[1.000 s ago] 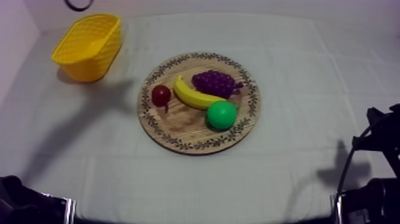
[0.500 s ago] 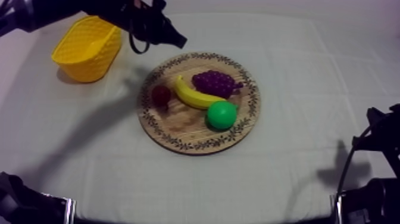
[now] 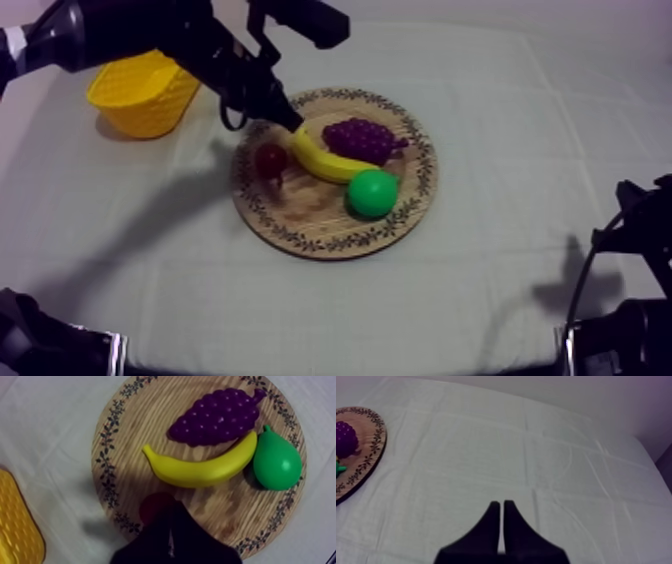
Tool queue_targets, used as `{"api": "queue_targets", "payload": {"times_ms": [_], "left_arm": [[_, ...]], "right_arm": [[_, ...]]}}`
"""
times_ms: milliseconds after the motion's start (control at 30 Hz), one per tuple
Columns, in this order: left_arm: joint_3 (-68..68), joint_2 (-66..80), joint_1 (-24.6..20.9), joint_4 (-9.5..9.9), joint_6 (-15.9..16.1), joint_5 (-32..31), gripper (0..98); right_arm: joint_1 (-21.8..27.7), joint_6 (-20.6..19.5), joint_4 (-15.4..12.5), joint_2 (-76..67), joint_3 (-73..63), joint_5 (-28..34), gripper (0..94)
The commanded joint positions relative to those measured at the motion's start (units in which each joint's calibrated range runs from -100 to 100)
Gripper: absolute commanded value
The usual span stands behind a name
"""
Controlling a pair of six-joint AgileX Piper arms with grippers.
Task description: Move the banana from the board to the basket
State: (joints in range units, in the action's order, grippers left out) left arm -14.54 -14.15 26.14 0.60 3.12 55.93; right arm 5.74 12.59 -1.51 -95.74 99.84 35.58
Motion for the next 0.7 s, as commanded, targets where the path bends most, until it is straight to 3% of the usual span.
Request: {"api": "queue_targets", "payload": {"times_ms": [0, 500, 567, 667], "left_arm": [[-0.1, 0.0, 0.2, -0.08, 0.0, -0.3, 0.1], [1.0, -2.5, 3.1, -2.53, -0.4, -2.5, 0.1], [0.6, -2.4, 3.2, -2.55, -1.7, -3.4, 0.1], [-0.9, -1.9, 3.1, -1.96, -7.7, -5.5, 0.1]], "right_arm": [[0.0, 0.0, 0.0, 0.0, 0.0, 0.0, 0.4], [0.0, 0.0, 0.0, 0.0, 0.0, 0.0, 0.4], [0.0, 0.0, 0.0, 0.0, 0.0, 0.0, 0.4], [0.0, 0.0, 0.0, 0.0, 0.0, 0.0, 0.4]]}}
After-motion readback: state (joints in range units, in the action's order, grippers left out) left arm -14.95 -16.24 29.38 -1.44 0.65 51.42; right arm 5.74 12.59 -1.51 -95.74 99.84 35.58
